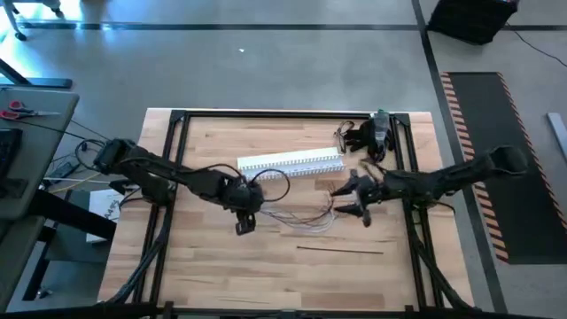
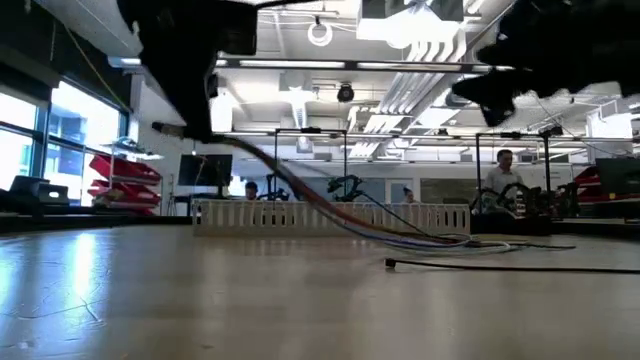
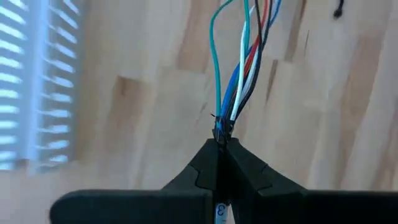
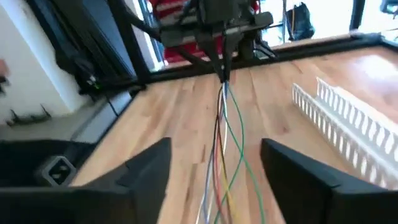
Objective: Ziptie cables
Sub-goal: Move the cable wires to the center of the table
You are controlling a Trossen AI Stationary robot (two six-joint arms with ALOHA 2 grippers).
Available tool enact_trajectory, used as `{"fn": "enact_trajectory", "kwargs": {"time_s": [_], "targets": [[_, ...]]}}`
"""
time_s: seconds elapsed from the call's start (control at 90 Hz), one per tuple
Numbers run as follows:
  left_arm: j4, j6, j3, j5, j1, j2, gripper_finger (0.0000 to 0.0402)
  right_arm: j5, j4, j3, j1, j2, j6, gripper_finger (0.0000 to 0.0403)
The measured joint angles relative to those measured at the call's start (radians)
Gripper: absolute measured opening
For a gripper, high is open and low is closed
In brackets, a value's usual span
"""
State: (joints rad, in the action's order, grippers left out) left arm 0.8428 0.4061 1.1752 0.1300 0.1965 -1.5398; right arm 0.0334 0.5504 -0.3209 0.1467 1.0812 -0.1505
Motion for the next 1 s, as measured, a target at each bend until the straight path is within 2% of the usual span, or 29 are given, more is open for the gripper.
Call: {"fn": "enact_trajectory", "kwargs": {"time_s": [0.111,0.267,0.389,0.522,0.578,0.667,0.789,0.878,1.0], "targets": [[0.056,-0.013,0.065,-0.101,-0.033,0.000,0.0001,0.001,0.007,-0.153,0.000,0.202,0.066,0.0283],[0.141,0.019,0.136,-0.210,-0.062,0.000,0.0001,-0.002,0.049,-0.353,-0.002,0.472,0.137,0.0286],[0.203,0.020,0.162,-0.221,-0.067,0.000,0.0001,-0.031,0.059,-0.510,-0.020,0.645,0.158,0.0286],[0.218,0.036,0.164,-0.206,-0.067,0.000,0.0001,0.033,0.031,-0.698,-0.037,0.794,0.150,0.0286],[0.217,0.037,0.164,-0.197,-0.066,0.000,0.0001,0.046,-0.028,-0.786,-0.037,0.845,0.153,0.0286],[0.217,0.038,0.164,-0.174,-0.066,0.000,0.0001,0.044,-0.221,-0.922,-0.035,0.913,0.186,0.0286],[0.227,0.038,0.164,-0.169,-0.060,0.000,0.0001,-0.006,-0.479,-1.052,-0.029,0.980,0.202,0.0277],[0.247,0.038,0.164,-0.162,-0.050,0.000,0.0001,-0.028,-0.590,-1.091,-0.028,0.999,0.209,0.0248],[0.285,0.039,0.164,-0.130,-0.026,0.000,0.0000,-0.031,-0.690,-1.092,-0.028,1.000,0.207,0.0178]]}}
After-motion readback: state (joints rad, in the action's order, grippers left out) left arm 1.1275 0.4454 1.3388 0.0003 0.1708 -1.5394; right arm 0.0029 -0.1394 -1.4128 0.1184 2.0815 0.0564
